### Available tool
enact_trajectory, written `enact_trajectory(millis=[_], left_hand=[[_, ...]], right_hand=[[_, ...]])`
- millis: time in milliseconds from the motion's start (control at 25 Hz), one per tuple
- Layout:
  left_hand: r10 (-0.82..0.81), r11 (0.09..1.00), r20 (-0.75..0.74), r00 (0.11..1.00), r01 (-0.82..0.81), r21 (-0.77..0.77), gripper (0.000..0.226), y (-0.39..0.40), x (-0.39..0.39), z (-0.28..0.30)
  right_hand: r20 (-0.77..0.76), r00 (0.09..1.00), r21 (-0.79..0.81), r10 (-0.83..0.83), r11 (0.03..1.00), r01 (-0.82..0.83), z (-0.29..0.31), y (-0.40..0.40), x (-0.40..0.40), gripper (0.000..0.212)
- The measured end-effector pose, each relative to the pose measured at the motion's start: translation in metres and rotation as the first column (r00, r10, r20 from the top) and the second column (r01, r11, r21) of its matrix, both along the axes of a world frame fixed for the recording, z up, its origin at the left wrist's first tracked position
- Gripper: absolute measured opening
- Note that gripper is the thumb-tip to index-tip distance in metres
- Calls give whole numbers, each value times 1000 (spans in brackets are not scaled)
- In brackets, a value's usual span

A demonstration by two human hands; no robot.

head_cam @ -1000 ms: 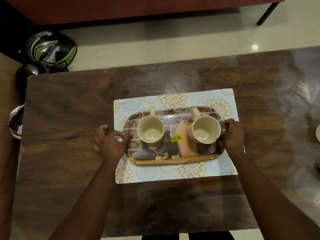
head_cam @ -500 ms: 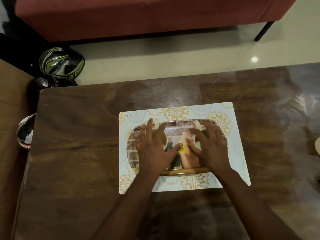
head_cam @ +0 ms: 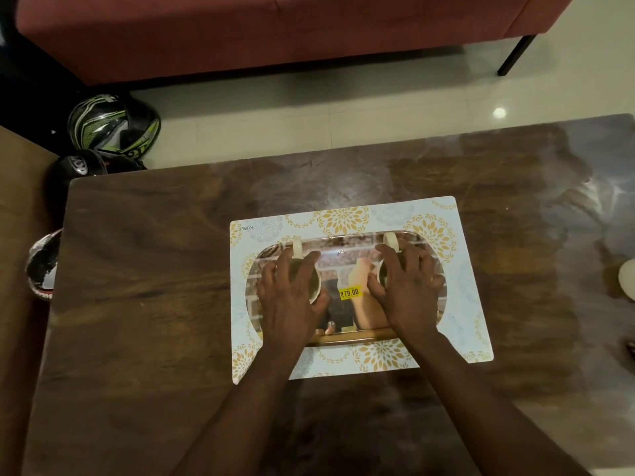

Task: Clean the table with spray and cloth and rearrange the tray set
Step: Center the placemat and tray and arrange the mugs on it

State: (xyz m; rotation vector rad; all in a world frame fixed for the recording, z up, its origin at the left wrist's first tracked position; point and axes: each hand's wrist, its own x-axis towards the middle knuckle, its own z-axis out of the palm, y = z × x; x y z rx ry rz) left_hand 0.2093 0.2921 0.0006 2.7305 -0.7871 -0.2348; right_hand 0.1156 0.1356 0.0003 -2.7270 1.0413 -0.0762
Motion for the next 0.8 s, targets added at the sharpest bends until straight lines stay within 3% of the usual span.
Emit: enact_trajectory(millis=[200,360,520,640,800], left_hand=[[30,999,-14,999,-31,-24,60,-2,-3,3],[49,966,1,999,-47,-253,56,-8,-7,23],[-52,866,-41,998,24,-500,46,-51,-43,58],[-212,775,-93,973,110,-623,43,-106,-77,68],[-370,782,-227,901,171,-599,53,-198,-133,56]], right_hand=[[-31,999,-50,34,998,-35,2,-1,-1,57],[77,995,-42,64,997,-61,18,4,-16,59],[203,979,107,11,994,-33,36,3,-63,59],[245,960,228,-134,971,78,42,-29,-116,55],[144,954,118,-264,961,248,23,-94,-185,59]])
